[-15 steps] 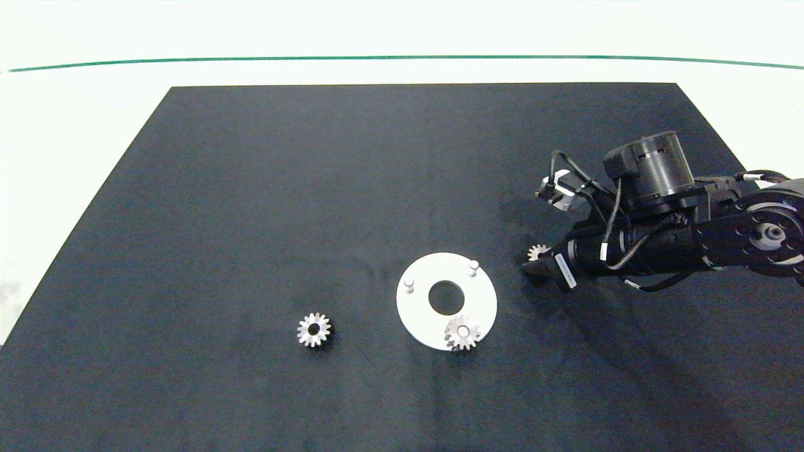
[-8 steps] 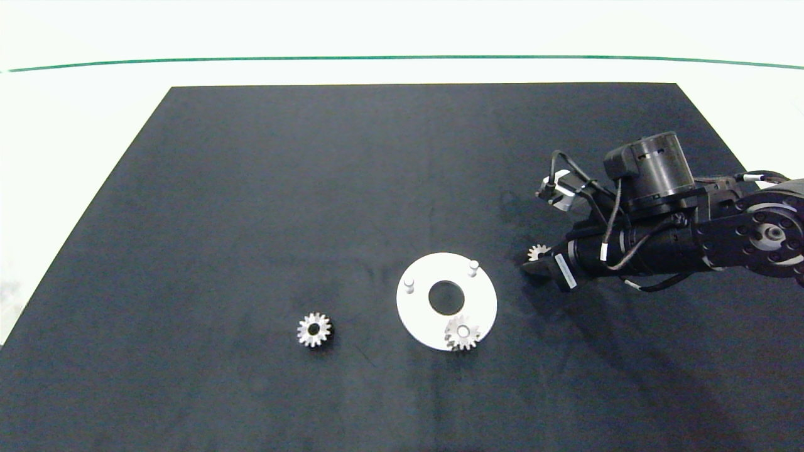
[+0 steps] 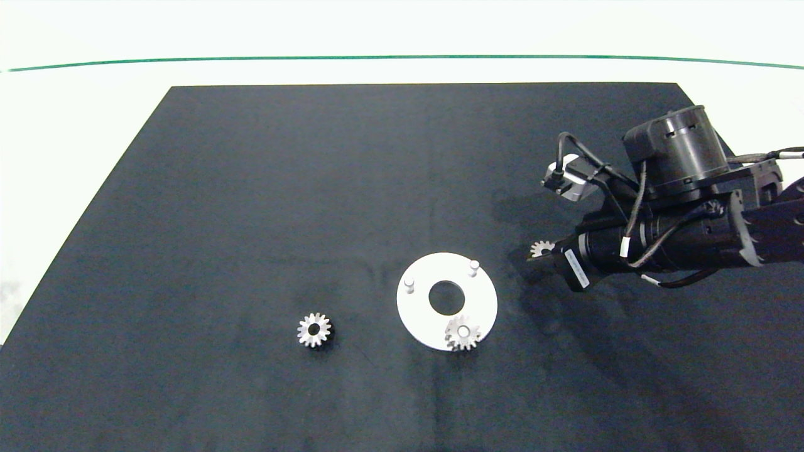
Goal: Install three planetary gears onto the carrier pins
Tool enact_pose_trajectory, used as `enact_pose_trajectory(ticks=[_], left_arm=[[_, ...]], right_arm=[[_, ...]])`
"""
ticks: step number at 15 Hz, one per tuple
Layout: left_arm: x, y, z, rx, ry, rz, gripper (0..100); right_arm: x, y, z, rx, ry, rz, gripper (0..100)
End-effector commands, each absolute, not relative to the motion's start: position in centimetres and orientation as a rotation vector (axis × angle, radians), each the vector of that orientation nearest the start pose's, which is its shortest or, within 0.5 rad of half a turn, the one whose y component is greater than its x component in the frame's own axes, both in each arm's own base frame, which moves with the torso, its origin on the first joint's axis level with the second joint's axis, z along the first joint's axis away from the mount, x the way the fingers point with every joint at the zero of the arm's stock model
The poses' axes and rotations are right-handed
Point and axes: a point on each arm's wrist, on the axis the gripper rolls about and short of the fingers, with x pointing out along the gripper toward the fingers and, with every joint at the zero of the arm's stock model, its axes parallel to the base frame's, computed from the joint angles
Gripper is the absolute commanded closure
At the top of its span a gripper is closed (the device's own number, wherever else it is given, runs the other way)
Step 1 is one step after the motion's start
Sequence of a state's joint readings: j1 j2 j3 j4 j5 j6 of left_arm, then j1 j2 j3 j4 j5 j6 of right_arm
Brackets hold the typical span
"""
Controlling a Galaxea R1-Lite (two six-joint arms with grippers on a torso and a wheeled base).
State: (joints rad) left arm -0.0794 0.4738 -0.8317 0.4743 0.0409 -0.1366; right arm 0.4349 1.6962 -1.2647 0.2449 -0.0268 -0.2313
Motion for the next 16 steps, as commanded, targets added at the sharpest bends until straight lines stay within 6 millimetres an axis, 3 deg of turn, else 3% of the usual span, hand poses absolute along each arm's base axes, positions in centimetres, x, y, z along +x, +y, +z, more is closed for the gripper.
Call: enact_pose_trajectory(ticks=[1, 4, 11, 16], left_arm=[[-2.8, 0.3, 25.7, -0.131, 0.122, -0.027, 0], [-2.9, 0.3, 25.9, -0.131, 0.112, -0.026, 0], [-2.9, 0.3, 26.0, -0.139, 0.108, -0.026, 0], [-3.0, 0.3, 26.1, -0.139, 0.102, -0.026, 0]], right_arm=[[25.4, 13.9, 26.1, -0.387, 0.515, 0.499, 87], [25.3, 15.0, 26.4, -0.406, 0.499, 0.498, 87], [26.4, 17.8, 24.2, -0.439, 0.548, 0.554, 87], [27.3, 18.8, 23.4, -0.447, 0.556, 0.564, 87]])
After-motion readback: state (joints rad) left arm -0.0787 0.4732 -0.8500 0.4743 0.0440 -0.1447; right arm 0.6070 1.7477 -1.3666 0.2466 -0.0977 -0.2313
